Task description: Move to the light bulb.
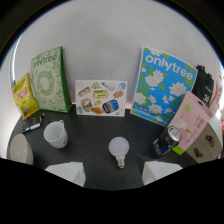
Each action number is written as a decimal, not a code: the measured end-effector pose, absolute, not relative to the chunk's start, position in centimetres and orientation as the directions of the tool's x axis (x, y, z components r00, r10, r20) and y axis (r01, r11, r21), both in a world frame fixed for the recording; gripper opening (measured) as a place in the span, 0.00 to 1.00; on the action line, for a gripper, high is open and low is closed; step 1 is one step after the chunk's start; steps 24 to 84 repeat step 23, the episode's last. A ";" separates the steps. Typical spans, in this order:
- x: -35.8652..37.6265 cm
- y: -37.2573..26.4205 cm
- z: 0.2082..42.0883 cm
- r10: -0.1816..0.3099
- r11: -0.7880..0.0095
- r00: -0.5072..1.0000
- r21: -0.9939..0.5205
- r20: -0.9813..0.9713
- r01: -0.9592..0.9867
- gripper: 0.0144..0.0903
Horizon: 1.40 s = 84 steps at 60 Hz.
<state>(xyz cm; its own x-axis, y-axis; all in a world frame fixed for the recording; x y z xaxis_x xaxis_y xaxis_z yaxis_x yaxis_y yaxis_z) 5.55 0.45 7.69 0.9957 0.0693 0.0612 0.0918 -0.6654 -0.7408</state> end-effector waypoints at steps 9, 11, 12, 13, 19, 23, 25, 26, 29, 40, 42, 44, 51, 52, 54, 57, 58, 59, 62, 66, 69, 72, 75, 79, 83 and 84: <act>5.7 0.6 7.1 0.069 -0.675 0.996 -0.733 0.050 0.084 0.94; 5.6 0.6 6.9 0.072 -0.677 0.996 -0.731 0.050 0.086 0.95; 5.7 0.6 6.9 0.073 -0.678 0.996 -0.730 0.052 0.087 0.95; 5.7 0.5 6.8 0.073 -0.680 0.996 -0.728 0.053 0.089 0.95; 5.9 0.4 6.8 0.070 -0.680 0.996 -0.728 0.054 0.087 0.95; 6.0 0.4 7.0 0.062 -0.678 0.997 -0.731 0.047 0.077 0.95; 6.0 0.4 7.0 0.062 -0.678 0.997 -0.731 0.047 0.077 0.95; 6.0 0.4 7.0 0.062 -0.678 0.997 -0.731 0.047 0.077 0.95; 6.0 0.4 7.0 0.062 -0.678 0.997 -0.731 0.047 0.077 0.95; 6.0 0.4 7.0 0.062 -0.678 0.997 -0.731 0.047 0.077 0.95; 6.0 0.4 7.0 0.062 -0.678 0.997 -0.731 0.047 0.077 0.95; 6.0 0.4 7.0 0.062 -0.678 0.997 -0.731 0.047 0.077 0.95; 6.0 0.4 7.0 0.062 -0.678 0.997 -0.731 0.047 0.077 0.95; 6.0 0.4 7.0 0.062 -0.678 0.997 -0.731 0.047 0.077 0.95; 6.0 0.4 7.0 0.062 -0.678 0.997 -0.731 0.047 0.077 0.95; 6.0 0.4 7.0 0.062 -0.678 0.997 -0.731 0.047 0.077 0.95; 6.0 0.4 7.0 0.062 -0.678 0.997 -0.731 0.047 0.077 0.95; 6.0 0.4 7.0 0.062 -0.678 0.997 -0.731 0.047 0.077 0.95; 6.0 0.4 7.0 0.062 -0.678 0.997 -0.731 0.047 0.077 0.95; 6.0 0.4 7.0 0.062 -0.678 0.997 -0.731 0.047 0.077 0.95; 6.0 0.4 7.0 0.062 -0.678 0.997 -0.731 0.047 0.077 0.95; 6.0 0.4 7.0 0.062 -0.678 0.997 -0.731 0.047 0.077 0.95; 6.0 0.4 7.0 0.062 -0.678 0.997 -0.731 0.047 0.077 0.95; 6.0 0.4 7.0 0.062 -0.678 0.997 -0.731 0.047 0.077 0.95; 6.0 0.4 7.0 0.062 -0.678 0.997 -0.731 0.047 0.077 0.95; 6.0 0.4 7.0 0.062 -0.678 0.997 -0.731 0.047 0.077 0.95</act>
